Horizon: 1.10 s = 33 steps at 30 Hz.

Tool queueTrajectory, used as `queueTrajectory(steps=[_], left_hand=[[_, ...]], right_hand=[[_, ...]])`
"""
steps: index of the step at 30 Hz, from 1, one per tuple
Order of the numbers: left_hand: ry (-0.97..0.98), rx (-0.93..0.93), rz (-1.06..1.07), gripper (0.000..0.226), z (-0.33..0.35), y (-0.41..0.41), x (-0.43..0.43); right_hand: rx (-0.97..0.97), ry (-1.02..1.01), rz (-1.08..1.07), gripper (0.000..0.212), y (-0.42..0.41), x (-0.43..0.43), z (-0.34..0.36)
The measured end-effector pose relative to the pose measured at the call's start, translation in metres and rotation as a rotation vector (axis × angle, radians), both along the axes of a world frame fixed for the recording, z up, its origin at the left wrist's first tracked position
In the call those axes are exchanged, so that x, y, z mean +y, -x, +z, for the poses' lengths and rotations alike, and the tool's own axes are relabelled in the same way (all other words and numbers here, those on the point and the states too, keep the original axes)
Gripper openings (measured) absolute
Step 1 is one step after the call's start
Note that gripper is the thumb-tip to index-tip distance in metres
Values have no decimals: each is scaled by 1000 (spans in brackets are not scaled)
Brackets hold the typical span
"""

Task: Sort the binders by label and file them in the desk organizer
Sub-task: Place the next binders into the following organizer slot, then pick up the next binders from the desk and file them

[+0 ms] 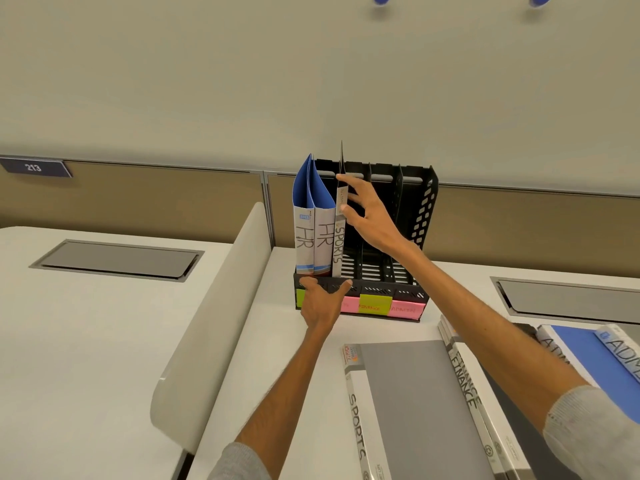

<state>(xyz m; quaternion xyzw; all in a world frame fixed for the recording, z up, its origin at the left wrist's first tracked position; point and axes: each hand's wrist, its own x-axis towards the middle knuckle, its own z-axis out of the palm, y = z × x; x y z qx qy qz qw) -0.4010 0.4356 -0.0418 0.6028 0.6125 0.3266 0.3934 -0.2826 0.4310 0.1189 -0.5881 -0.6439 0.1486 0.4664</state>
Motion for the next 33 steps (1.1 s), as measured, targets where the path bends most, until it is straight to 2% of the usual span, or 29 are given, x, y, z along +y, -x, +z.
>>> queueTrajectory(steps=[8, 14, 25, 33], left_hand=[[-21, 30, -82, 81, 9, 29, -18], [21, 49, -119, 78, 9, 40, -41], [98, 145, -216, 83, -5, 39, -89], [215, 349, -287, 84, -23, 46, -114]], right_hand=[[159, 110, -109, 83, 3, -40, -27], [136, 208, -139, 93, -1, -73, -50], [168, 459, -229, 64, -11, -130, -108], [179, 638, -309, 52, -7, -180, -163]])
